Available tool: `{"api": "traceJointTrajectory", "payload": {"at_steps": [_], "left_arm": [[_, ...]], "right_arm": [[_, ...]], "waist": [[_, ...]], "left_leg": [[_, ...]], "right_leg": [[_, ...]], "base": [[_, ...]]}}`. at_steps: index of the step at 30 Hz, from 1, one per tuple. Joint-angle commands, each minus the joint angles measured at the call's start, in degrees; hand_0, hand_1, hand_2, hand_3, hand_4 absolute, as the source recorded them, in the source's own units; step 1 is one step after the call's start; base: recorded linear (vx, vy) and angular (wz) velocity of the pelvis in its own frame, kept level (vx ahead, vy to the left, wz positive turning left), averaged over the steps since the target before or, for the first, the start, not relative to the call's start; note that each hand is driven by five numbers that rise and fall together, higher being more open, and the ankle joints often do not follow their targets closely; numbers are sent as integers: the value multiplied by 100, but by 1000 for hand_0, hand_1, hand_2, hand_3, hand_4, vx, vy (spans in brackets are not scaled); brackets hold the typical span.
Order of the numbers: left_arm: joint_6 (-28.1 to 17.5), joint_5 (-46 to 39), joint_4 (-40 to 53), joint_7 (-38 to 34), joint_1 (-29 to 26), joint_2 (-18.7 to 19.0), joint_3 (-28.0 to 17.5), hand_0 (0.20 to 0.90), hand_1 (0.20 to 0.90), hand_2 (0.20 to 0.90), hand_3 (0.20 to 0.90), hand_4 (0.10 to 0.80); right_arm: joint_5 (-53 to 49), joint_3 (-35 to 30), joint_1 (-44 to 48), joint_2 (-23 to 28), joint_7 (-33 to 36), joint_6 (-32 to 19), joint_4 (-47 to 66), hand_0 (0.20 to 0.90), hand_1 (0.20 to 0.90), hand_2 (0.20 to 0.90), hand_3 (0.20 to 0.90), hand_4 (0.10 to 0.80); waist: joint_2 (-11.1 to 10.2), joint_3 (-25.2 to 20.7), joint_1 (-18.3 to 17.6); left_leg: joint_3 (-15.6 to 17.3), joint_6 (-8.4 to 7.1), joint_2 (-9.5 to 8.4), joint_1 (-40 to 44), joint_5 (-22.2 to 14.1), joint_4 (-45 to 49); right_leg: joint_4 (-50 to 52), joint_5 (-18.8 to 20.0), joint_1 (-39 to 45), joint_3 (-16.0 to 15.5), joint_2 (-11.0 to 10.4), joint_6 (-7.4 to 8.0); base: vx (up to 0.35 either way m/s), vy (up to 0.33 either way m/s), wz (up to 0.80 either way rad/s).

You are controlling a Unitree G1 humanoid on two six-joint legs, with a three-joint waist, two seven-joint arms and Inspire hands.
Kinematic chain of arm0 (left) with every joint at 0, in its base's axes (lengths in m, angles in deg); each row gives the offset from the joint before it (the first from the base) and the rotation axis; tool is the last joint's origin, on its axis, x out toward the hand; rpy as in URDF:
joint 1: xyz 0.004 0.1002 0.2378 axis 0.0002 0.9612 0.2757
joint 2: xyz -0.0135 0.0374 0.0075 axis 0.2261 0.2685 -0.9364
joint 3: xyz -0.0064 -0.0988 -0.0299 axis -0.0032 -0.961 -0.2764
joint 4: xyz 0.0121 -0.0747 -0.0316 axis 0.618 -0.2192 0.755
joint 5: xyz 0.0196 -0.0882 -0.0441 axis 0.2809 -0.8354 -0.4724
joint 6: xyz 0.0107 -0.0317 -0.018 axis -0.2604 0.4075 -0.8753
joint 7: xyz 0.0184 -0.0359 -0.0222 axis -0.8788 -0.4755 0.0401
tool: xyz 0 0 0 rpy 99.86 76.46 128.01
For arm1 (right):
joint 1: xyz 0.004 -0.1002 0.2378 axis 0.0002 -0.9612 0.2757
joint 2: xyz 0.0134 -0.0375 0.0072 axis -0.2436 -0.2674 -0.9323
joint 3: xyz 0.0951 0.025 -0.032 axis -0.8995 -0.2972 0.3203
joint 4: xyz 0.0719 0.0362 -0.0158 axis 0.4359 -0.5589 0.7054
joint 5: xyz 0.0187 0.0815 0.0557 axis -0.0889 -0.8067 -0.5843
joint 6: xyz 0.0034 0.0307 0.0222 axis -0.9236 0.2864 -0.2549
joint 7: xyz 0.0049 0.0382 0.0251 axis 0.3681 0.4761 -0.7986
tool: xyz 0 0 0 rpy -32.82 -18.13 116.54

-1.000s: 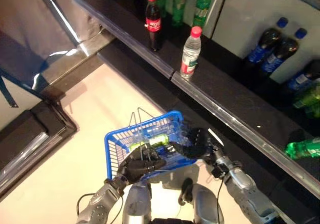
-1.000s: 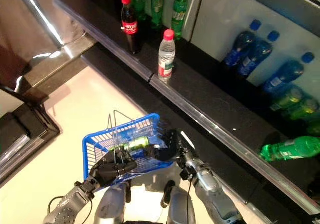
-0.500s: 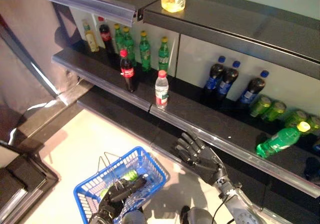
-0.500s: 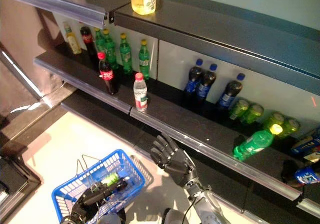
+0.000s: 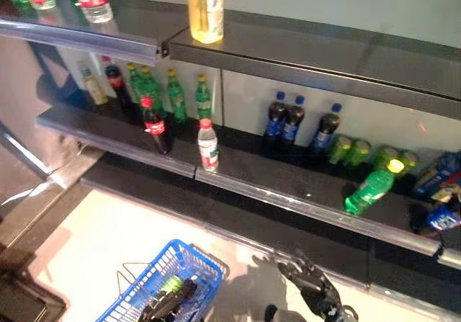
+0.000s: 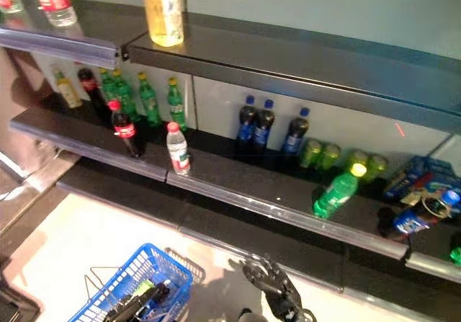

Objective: Pick up the drink and place into the basket.

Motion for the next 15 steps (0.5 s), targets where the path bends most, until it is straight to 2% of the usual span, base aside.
{"api": "traceJointTrajectory", "payload": {"at_steps": [1,2,3,4,6,8,9,10,11,13,14,15], "left_arm": [[-896,218,650,147,-536,103,-319,300,300,300,200,100],[-916,207,599,17,-500,144,-516,300,300,300,200,100],[-963,143,476,-25,-475,203,-625,300,300,300,200,100],[-1029,46,290,-35,-503,233,-715,300,300,300,200,100],[-1137,-546,-98,-58,-619,191,-902,300,300,300,200,100],[-1188,-1315,-398,32,-754,94,-1254,300,300,300,200,100],[-1186,-1548,-455,103,-789,92,-1347,300,300,300,200,100],[-1200,-1834,-526,144,-851,48,-1574,300,300,300,200,100],[-1200,-1834,-526,144,-851,48,-1574,300,300,300,200,100],[-1271,-2271,-554,203,-897,7,-1641,300,300,300,200,100],[-1297,-2557,-517,205,-911,-40,-1731,300,300,300,200,100],[-1308,-2820,-500,238,-892,-55,-1767,300,300,300,200,100]], "right_arm": [[-86,-269,353,-118,103,-194,193,900,900,900,900,800],[-53,-321,445,-105,46,-81,-38,900,900,900,900,800],[66,-362,519,-106,3,-49,-344,900,900,900,900,800],[151,-414,619,-117,-73,-136,-775,900,900,900,900,800],[211,-527,798,-127,-158,-337,-1561,900,900,900,900,800],[272,-631,950,-126,-119,-354,-1998,900,900,900,900,800],[212,-659,981,-122,-108,-329,-2061,900,900,900,900,800],[232,-701,1003,-101,-114,-293,-2153,900,900,900,900,800],[232,-701,1003,-101,-114,-293,-2153,900,900,900,900,800],[270,-700,1007,-83,-34,-266,-2186,900,900,900,900,800],[323,-706,1000,-60,-28,-197,-2181,900,900,900,900,800],[320,-688,993,-22,-60,-116,-2148,900,900,900,900,800]], "waist": [[-119,202,-136],[-103,236,-77],[-72,245,-35],[-45,235,4],[-76,189,50],[-115,151,24],[-128,149,12],[-162,118,12],[-162,118,12],[-183,98,10],[-202,91,37],[-211,102,107]], "left_leg": [[11,-34,40,44,-343,444],[306,-30,105,118,-347,416],[467,4,162,122,-328,399],[494,38,215,91,-315,397],[430,6,269,31,-295,443],[262,-59,356,11,-271,532],[220,-95,402,5,-268,580],[196,-218,560,-16,-200,731],[196,-218,560,-16,-200,731],[83,-312,686,-74,-87,931],[-109,-355,716,-170,-39,1113],[-494,-371,671,-363,74,1315]], "right_leg": [[-235,681,155,-405,-550,719],[135,600,28,-805,-604,741],[556,401,-46,-1066,-576,685],[825,79,-90,-1141,-450,529],[532,-95,85,-1166,-172,259],[325,-194,215,-911,173,54],[282,-221,245,-847,256,-2],[144,-230,352,-826,364,-87],[144,-230,352,-826,364,-87],[12,-226,415,-727,486,-163],[-91,-220,469,-637,570,-213],[-163,-228,523,-487,664,-269]], "base": [[-144,-146,-66],[-212,-163,-58],[-304,-231,-114],[-270,-328,-129],[-136,-454,-105],[5,-450,-81],[16,-452,-82],[3,-320,-81],[4,-296,-67],[11,-289,-38],[29,-374,-24],[-37,-351,-35]]}}
